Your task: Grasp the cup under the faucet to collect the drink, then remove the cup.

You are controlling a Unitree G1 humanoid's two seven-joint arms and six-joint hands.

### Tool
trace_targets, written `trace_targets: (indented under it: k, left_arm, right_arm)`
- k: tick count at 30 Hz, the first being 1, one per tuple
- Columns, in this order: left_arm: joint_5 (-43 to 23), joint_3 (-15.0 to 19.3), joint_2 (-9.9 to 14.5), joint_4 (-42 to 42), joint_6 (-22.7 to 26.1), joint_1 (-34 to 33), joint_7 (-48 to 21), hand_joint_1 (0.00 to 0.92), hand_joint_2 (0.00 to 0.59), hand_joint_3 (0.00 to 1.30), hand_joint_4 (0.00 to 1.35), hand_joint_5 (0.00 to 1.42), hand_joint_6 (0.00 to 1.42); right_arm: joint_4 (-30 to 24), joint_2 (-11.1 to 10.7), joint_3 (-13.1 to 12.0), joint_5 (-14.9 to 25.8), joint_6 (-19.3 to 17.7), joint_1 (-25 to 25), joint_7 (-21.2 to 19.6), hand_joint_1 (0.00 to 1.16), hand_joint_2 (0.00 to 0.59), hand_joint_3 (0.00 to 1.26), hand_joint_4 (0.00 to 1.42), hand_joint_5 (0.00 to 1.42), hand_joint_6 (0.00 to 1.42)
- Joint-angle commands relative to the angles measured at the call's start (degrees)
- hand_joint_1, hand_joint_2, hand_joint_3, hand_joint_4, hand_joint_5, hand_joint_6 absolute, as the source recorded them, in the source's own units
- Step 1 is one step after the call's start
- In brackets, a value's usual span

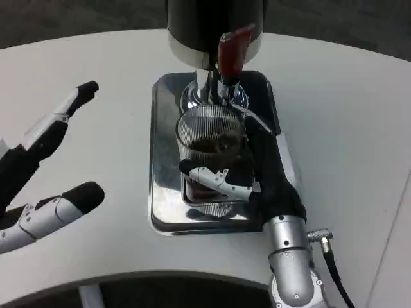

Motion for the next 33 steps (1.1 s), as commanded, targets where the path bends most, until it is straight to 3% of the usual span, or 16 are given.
trace_targets:
  k: [1, 6, 13, 24, 33]
  left_arm:
    - [-0.5, 0.3, -0.3, -1.4, 1.8, 1.7, 0.6, 0.000, 0.133, 0.00, 0.00, 0.00, 0.00]
    - [-0.8, 0.2, -0.2, -1.6, 2.6, 2.1, 0.3, 0.000, 0.135, 0.00, 0.00, 0.00, 0.00]
    - [-0.6, -0.5, -0.2, -1.5, 2.8, 2.2, 0.1, 0.000, 0.136, 0.00, 0.00, 0.00, 0.00]
    - [0.0, -1.8, -0.3, -1.3, 2.7, 1.8, 0.2, 0.000, 0.138, 0.00, 0.00, 0.00, 0.00]
    - [4.0, -2.2, 0.1, -2.1, 3.5, 3.0, 0.7, 0.000, 0.138, 0.00, 0.00, 0.00, 0.00]
  right_arm:
    - [1.7, 2.1, -1.7, 1.8, -1.4, 0.0, -2.9, 1.03, 0.176, 0.48, 0.69, 0.77, 1.03]
    - [1.4, 2.7, -2.0, 2.4, -2.3, 0.0, -4.7, 1.07, 0.170, 0.58, 0.79, 0.91, 1.18]
    - [-0.9, 2.6, -1.3, 1.5, -2.4, 1.1, -6.2, 1.08, 0.134, 0.63, 0.82, 0.96, 1.27]
    - [-12.0, 2.2, 1.0, -1.7, -0.2, 6.1, -5.3, 1.08, 0.113, 0.65, 0.85, 0.98, 1.32]
    - [-21.1, 1.6, 3.9, -3.3, 2.1, 14.4, -2.1, 1.09, 0.105, 0.65, 0.85, 0.98, 1.33]
